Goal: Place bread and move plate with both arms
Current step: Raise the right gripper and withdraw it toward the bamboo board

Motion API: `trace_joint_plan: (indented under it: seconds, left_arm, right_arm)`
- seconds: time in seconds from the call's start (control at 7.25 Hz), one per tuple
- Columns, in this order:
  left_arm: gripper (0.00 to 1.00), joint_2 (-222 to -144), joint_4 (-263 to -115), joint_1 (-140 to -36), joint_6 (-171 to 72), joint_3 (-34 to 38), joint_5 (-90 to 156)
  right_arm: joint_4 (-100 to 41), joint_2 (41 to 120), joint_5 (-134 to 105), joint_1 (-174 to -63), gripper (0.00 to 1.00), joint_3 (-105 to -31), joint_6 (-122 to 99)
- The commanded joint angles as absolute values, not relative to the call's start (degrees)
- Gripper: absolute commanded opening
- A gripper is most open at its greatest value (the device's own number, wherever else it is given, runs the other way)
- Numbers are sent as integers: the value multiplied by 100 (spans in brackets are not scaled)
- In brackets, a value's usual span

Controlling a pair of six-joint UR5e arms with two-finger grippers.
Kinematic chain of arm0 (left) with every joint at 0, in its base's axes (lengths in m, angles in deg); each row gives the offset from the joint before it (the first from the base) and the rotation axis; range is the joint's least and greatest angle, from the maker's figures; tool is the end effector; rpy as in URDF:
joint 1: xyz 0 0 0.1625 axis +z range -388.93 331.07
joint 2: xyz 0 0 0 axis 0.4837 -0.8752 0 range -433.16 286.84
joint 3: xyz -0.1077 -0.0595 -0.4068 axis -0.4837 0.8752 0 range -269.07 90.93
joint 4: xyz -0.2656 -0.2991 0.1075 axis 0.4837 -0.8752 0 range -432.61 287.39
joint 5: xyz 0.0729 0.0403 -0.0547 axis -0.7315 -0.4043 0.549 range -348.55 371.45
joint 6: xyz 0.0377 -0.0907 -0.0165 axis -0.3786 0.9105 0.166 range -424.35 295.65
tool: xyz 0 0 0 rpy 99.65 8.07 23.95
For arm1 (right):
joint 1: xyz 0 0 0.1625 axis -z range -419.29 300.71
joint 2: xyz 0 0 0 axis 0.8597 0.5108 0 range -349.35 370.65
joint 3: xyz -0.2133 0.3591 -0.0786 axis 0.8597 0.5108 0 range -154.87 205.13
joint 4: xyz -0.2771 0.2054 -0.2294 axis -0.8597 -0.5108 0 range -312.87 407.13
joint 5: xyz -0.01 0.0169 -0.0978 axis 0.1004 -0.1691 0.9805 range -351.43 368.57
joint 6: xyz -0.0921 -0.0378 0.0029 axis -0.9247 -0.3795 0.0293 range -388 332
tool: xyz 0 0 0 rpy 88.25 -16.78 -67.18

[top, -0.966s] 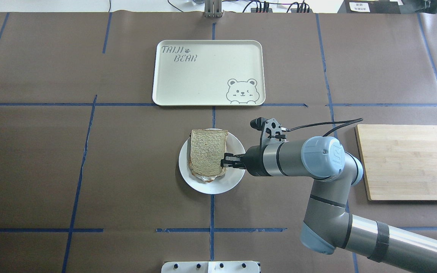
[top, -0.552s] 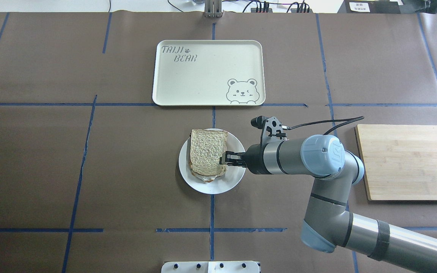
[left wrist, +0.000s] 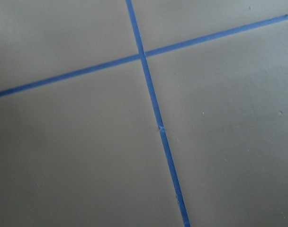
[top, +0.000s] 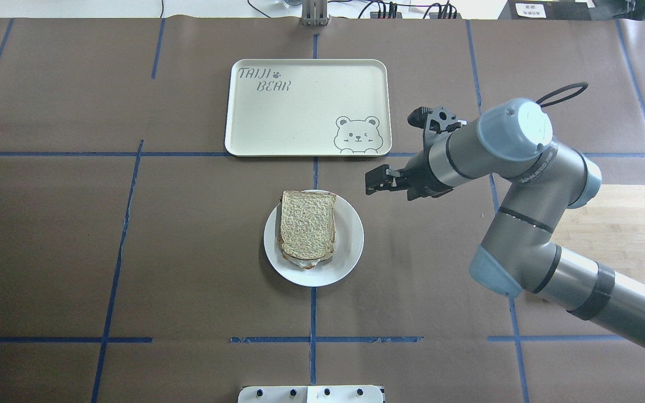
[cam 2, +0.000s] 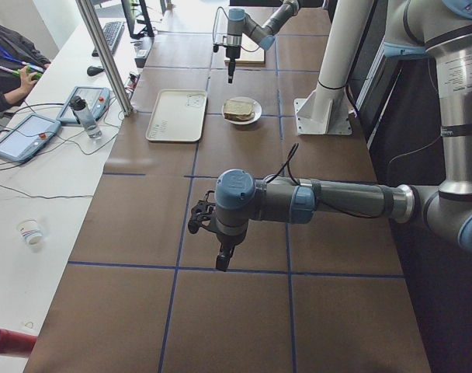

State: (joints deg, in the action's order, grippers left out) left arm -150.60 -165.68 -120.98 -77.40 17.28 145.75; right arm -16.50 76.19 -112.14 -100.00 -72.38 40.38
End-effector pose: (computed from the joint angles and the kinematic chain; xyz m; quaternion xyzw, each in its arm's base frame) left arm -0.0782 -0.4037 0.6103 0.1043 0.3658 0.1110 0.9181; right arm -0.4268 -0.4760 0.3016 0.0455 -0.5218 0.0124 0.8517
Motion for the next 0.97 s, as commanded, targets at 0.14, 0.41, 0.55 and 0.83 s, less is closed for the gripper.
trace_joint_plan:
  seconds: [0.14,0.41,0.55,0.83]
  left_arm:
    - [100,-15365,-17734,-12051,-7683,1518,14566]
    - [100,-15912,-17754,-11675,-6479,1218,15099]
    - [100,-16069,-17746,-11516,-5922,1244,15111]
    - [100,-16140,-17894,-11034,-5392,1471,15103]
  right_arm:
    - [-3476,8862,-12149,-11715,100,-8030,493]
    - [-3574,9973,-12580,-12962,100,-8034,-1857]
    - [-3993,10239,-12590,-13482,100,-8086,-2756]
    - [-5107,10669,-12564,-14449,100,-8051,-4549]
